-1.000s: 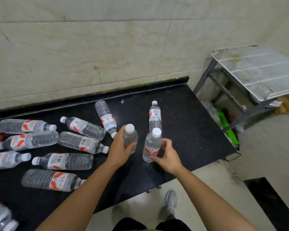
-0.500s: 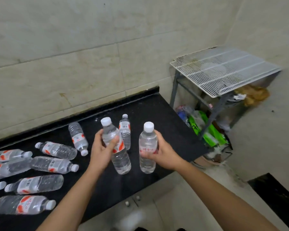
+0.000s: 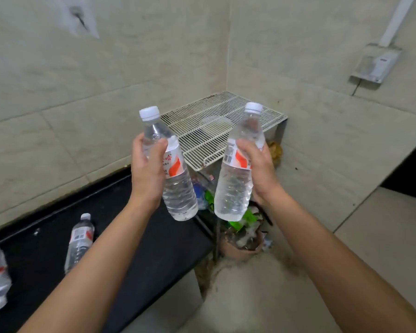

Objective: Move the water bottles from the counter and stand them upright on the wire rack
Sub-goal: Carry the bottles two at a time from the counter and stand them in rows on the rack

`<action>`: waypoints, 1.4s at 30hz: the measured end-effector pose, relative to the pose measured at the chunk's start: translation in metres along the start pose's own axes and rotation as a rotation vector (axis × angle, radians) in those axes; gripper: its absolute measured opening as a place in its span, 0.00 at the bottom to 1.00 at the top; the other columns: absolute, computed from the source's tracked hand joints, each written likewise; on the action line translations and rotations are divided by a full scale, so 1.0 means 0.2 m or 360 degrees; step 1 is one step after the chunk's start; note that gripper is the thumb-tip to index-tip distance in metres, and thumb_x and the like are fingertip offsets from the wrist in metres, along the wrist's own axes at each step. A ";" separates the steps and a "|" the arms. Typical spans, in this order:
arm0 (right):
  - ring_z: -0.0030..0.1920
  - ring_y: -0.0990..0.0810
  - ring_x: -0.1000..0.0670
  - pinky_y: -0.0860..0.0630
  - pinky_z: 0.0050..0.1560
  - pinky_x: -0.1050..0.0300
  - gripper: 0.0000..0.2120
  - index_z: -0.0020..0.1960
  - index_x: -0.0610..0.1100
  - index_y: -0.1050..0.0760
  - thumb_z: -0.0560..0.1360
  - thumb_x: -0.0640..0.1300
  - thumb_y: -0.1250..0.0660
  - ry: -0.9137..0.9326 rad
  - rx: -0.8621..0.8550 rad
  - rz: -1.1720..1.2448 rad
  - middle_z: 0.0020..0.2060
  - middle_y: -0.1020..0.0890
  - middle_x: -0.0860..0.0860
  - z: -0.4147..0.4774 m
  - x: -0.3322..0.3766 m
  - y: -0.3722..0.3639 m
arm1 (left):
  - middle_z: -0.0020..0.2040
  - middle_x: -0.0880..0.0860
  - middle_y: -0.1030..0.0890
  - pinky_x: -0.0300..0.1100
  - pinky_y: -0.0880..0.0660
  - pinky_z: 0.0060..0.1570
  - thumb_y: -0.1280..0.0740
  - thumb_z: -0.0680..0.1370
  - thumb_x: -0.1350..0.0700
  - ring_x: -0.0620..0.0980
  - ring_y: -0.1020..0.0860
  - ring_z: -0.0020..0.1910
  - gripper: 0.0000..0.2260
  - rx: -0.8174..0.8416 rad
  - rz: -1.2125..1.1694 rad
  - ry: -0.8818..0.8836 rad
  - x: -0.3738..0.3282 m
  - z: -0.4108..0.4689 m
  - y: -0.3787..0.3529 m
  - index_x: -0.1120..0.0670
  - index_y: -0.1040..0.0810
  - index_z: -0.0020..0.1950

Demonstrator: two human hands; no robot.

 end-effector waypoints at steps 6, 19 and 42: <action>0.51 0.15 0.48 0.19 0.55 0.49 0.29 0.61 0.45 0.22 0.69 0.62 0.25 0.0277 -0.0123 -0.0233 0.50 0.14 0.49 0.37 0.23 0.18 | 0.52 0.55 0.20 0.58 0.24 0.57 0.33 0.71 0.37 0.54 0.20 0.50 0.17 -0.0025 -0.0023 -0.0071 0.03 0.32 -0.35 0.46 0.26 0.54; 0.49 0.16 0.53 0.20 0.57 0.44 0.20 0.54 0.56 0.23 0.71 0.68 0.30 0.0375 -0.0147 -0.0919 0.48 0.16 0.55 1.64 0.25 0.25 | 0.47 0.44 0.22 0.37 0.24 0.44 0.39 0.83 0.47 0.36 0.20 0.42 0.21 -0.0128 0.0101 -0.0153 0.36 1.45 -0.80 0.61 0.34 0.70; 0.71 0.27 0.46 0.29 0.71 0.40 0.45 0.79 0.52 0.41 0.69 0.71 0.31 0.0059 0.0933 -0.1174 0.74 0.28 0.49 2.85 -0.27 -0.42 | 0.68 0.53 0.23 0.56 0.24 0.64 0.34 0.77 0.38 0.52 0.22 0.65 0.31 -0.0340 0.0739 0.0059 0.69 2.36 -0.76 0.53 0.33 0.75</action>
Point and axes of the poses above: each hand's wrist, its own z-axis towards the middle knuckle, its own y-axis out of the back of the hand, x = y × z, the point moved 6 cm from there along z, towards the middle knuckle
